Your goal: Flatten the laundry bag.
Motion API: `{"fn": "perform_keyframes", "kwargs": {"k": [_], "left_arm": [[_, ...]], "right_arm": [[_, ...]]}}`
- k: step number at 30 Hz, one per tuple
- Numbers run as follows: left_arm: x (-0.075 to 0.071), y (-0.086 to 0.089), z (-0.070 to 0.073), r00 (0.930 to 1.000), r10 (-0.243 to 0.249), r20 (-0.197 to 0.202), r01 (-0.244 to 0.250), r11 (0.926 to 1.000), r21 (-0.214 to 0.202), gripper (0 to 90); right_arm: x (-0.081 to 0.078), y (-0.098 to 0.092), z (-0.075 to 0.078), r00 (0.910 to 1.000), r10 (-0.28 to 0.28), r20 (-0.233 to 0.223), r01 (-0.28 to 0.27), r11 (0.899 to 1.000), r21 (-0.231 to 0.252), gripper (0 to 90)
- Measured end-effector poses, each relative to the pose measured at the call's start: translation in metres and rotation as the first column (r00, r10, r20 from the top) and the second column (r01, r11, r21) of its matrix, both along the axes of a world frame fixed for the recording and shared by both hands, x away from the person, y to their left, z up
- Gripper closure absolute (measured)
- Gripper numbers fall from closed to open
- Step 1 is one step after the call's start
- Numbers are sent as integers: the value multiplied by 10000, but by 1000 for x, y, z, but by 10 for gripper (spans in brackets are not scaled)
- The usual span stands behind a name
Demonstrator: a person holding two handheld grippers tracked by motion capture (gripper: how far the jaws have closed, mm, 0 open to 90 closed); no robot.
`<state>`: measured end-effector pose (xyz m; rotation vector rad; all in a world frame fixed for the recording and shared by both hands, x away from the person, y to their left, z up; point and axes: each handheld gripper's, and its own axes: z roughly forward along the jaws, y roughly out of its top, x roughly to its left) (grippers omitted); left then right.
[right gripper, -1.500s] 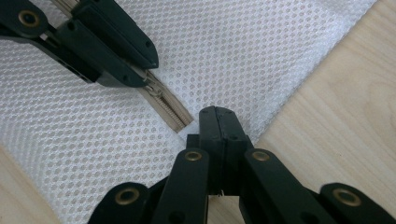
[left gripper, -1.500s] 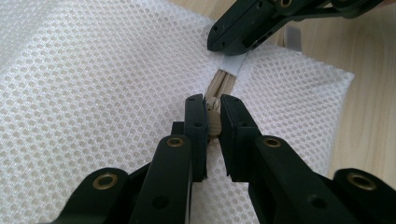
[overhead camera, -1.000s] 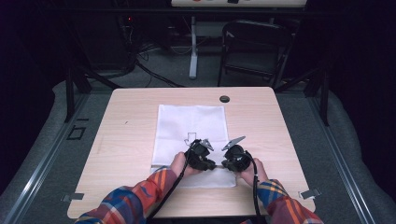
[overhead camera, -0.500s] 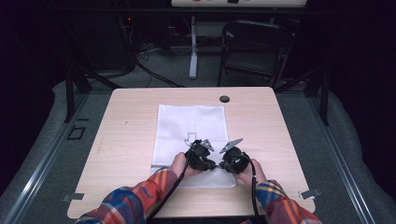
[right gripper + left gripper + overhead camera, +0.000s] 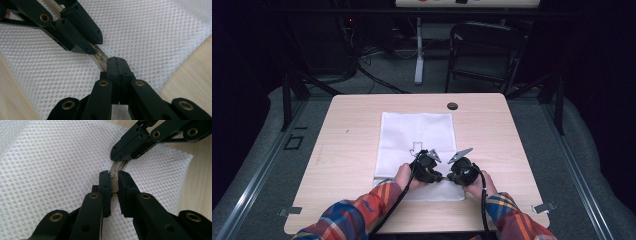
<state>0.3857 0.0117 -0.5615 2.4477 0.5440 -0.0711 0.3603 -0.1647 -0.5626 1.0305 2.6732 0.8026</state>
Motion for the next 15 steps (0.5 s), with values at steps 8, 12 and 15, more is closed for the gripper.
{"fn": "perform_keyframes", "kwargs": {"k": [8,12,15], "left_arm": [[1,5,1,10000,20,-64,-20,10000,-1,815],[0,6,1,9999,-14,-107,14,10000,-14,815],[0,7,1,9999,-21,-142,21,10000,-26,815]], "right_arm": [[1,-1,1,10000,81,-48,-82,9998,-179,900],[1,-1,1,10000,45,-42,-45,9998,-175,900],[1,-2,1,10000,23,-91,-24,9999,-149,900]]}}
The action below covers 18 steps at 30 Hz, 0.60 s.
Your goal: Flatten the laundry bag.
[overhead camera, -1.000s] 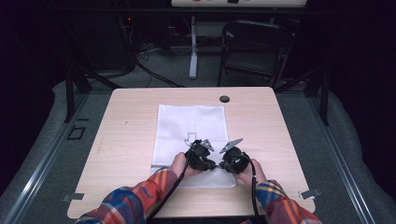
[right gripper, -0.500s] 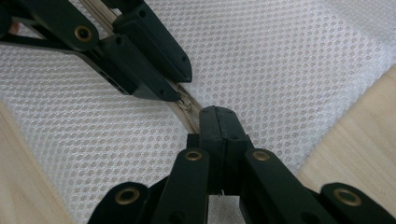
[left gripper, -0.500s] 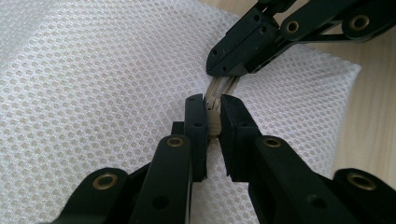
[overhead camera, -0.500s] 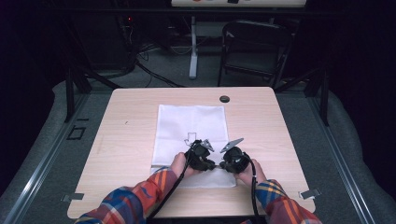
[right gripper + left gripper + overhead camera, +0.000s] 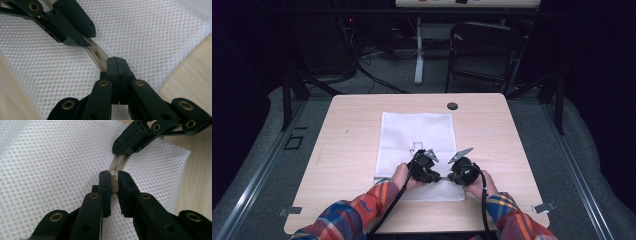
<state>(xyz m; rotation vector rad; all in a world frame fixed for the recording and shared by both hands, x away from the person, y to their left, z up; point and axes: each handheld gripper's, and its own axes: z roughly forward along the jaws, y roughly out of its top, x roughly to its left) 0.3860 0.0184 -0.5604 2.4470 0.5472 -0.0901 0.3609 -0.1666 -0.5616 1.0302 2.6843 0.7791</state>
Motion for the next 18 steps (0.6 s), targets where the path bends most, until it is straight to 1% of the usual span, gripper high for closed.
{"fn": "perform_keyframes", "kwargs": {"k": [1,4,7,13,15,16,17,18], "left_arm": [[0,0,0,10000,-13,46,13,10000,25,815],[0,1,0,10000,19,-19,-19,10000,-8,815],[0,1,0,10000,-12,-1,12,10000,-16,815],[0,2,0,10000,14,-2,-14,10000,-25,815],[0,3,1,10000,8,81,-8,10000,71,815],[0,4,1,10000,-2,-23,2,10000,-23,816],[0,5,1,10000,36,-20,-36,10000,47,816],[1,5,1,10000,35,-11,-35,10000,1,815]], "right_arm": [[0,0,0,10000,9,-2,-9,10000,2,900],[0,0,0,10000,7,7,-7,10000,12,900],[0,0,0,10000,-11,-16,11,10000,74,900],[1,-1,0,10000,31,-59,-31,10000,17,900],[0,-1,0,10000,-26,-26,26,10000,46,900],[0,0,0,10000,-23,-18,24,9999,101,900],[0,0,0,10000,-23,-19,23,9999,106,900],[1,-1,0,10000,29,-59,-29,10000,-1,900]]}}
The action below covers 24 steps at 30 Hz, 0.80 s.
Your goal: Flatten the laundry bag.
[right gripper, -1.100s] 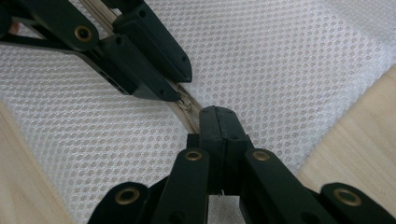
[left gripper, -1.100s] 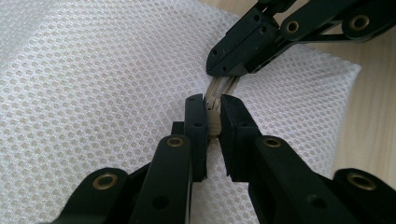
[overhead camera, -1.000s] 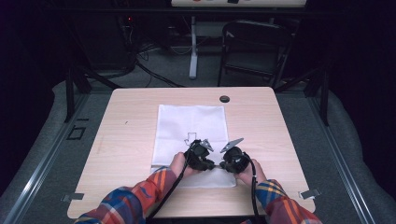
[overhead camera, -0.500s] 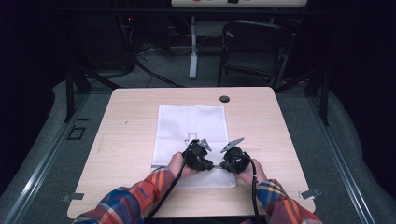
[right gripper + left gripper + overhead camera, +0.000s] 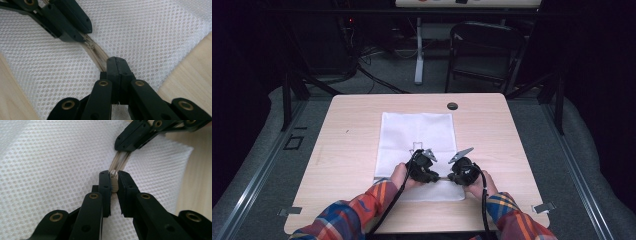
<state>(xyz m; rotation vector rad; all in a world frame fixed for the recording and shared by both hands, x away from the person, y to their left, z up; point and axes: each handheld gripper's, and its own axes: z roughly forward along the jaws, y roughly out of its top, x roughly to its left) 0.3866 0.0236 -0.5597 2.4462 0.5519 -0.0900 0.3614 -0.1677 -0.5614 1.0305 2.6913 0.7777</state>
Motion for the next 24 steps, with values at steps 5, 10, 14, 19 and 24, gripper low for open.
{"fn": "perform_keyframes", "kwargs": {"k": [5,10,14,19,24], "left_arm": [[1,2,0,9999,51,-89,-52,10000,-7,815],[1,-1,-3,9999,42,-152,-42,10000,-30,804],[1,-4,-3,9999,69,-90,-68,9999,109,802],[0,-4,-2,9998,151,-108,-149,9998,143,815],[-1,-2,0,9999,114,-102,-113,9999,118,816]], "right_arm": [[0,0,-1,10000,-55,6,54,9999,89,900],[0,1,0,10000,-88,15,88,9999,51,900],[0,1,0,10000,-60,11,60,10000,18,900],[0,1,0,10000,-42,35,42,10000,-32,900],[0,1,0,10000,-60,-37,60,10000,-9,900]]}}
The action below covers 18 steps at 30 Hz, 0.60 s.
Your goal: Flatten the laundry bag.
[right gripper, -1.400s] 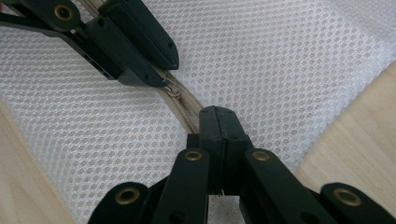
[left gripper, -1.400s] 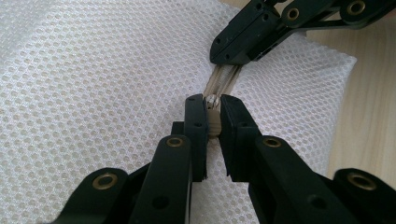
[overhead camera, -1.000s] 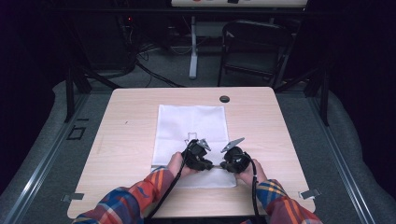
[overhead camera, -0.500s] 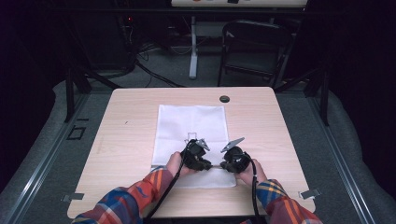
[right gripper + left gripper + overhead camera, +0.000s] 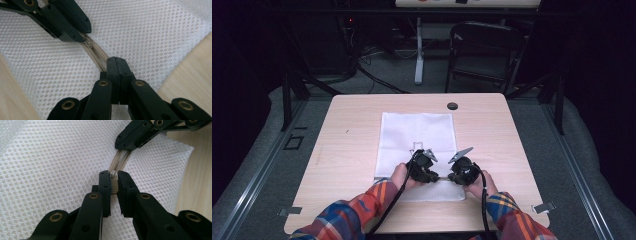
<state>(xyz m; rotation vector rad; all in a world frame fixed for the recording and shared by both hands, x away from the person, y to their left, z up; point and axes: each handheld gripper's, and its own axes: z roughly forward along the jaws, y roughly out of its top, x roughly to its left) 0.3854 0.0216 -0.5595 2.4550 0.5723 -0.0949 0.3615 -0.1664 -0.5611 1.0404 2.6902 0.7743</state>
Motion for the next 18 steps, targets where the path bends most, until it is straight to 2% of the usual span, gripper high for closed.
{"fn": "perform_keyframes", "kwargs": {"k": [15,18], "left_arm": [[-1,1,1,9999,-57,105,56,9999,160,818],[2,9,1,9999,100,68,-101,9998,187,818]], "right_arm": [[0,0,1,10000,17,-33,-17,9999,-154,900],[0,-1,1,10000,-12,-40,12,9999,-150,900]]}}
